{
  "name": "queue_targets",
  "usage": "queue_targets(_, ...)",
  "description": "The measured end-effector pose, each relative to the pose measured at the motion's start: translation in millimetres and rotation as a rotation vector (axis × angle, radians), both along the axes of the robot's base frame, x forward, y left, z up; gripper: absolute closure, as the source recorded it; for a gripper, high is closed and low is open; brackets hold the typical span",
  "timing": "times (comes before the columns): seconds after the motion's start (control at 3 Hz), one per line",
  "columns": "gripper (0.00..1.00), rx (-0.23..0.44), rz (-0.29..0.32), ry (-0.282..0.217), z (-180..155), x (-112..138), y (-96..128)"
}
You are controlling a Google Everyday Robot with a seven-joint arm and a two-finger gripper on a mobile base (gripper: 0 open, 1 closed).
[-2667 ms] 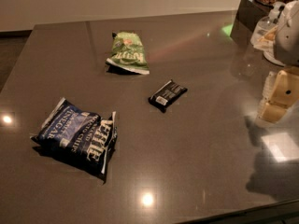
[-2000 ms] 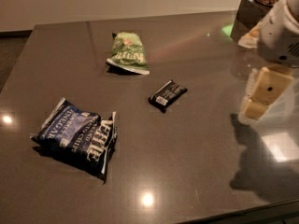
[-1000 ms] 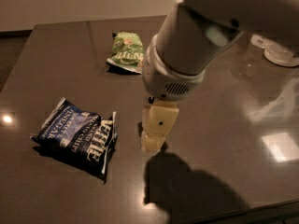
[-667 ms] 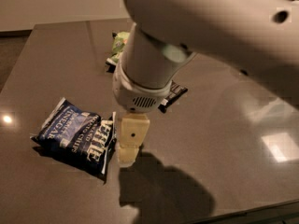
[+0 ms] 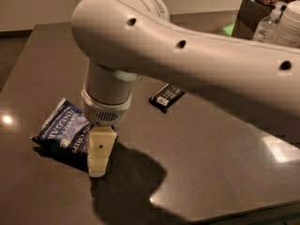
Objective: Pick blue chip bag
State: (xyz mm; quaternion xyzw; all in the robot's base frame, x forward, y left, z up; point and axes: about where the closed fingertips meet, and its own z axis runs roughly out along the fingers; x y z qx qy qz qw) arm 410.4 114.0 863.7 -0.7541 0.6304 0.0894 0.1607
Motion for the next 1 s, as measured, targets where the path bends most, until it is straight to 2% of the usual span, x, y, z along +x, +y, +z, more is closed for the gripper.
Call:
queue_targets(0.33, 0.16, -0.022, -0.003, 0.04, -16.4, 3.1, 12.1)
queue_targets(1.0, 0.62, -0.002, -0.017, 0.102, -12.0, 14.4, 16.8)
